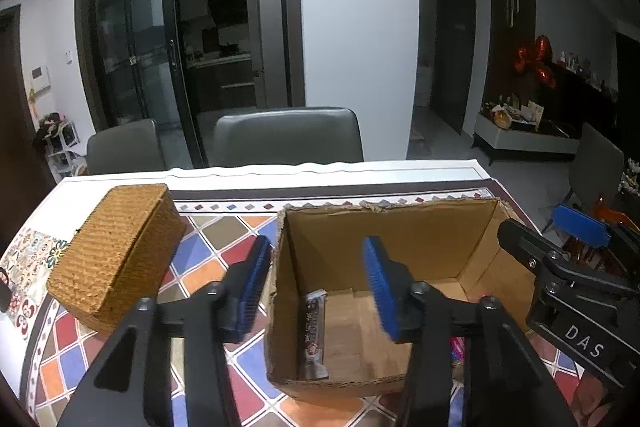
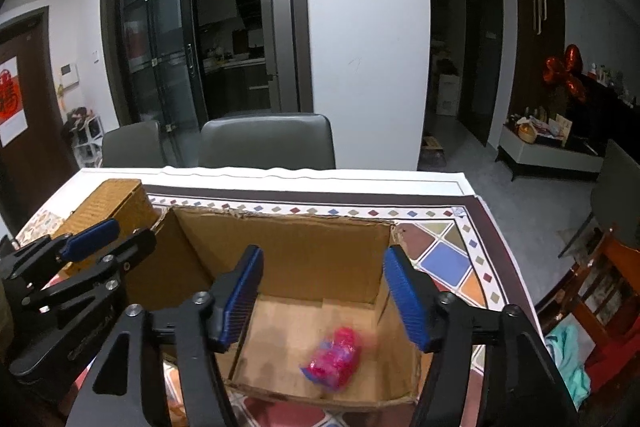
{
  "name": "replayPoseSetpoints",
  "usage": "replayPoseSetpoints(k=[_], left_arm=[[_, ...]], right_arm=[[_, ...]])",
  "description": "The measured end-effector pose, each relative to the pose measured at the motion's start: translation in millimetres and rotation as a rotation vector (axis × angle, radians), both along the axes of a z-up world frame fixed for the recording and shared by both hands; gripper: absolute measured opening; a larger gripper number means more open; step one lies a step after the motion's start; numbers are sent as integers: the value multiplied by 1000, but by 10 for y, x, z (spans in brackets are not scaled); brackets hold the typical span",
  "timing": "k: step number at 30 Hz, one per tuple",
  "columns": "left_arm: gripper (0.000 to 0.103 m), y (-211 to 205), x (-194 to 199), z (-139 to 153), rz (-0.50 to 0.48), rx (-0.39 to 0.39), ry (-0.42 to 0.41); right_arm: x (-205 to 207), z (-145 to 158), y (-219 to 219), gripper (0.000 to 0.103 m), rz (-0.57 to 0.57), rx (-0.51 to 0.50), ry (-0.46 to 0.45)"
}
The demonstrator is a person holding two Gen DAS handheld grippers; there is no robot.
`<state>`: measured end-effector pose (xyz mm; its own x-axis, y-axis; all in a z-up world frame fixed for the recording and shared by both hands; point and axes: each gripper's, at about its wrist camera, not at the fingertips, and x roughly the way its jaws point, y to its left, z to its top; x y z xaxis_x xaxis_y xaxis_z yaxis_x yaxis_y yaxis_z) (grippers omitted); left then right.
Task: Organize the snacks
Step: 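Open both tools to drop the snack bar and pink bag into the box, then move both tools back toward the remaining snacks in front of the box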
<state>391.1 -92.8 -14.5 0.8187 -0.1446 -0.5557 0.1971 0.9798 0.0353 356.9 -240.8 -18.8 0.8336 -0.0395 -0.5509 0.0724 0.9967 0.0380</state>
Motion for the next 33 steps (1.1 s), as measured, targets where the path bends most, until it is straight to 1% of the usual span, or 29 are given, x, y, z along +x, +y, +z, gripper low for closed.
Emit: replayPoseSetpoints(k=[1,6,19,25,33], left_arm=[[56,19,-21,15,6,2,-7],[64,81,-149,83,18,10,-32],[66,209,-544,268,22,5,-59],[66,224,-737,333,24,1,-59],[66,259,-972,399,20,2,-59]], right_arm=[[-11,8,-1,71,-3,-1,-1],[-86,70,14,73,-8,-6,-7],[-441,324,59,75,-14,-25,-43],[-615,391,109,75,-15,-40,-48],[-842,470,96,75,-25,-35,-60]])
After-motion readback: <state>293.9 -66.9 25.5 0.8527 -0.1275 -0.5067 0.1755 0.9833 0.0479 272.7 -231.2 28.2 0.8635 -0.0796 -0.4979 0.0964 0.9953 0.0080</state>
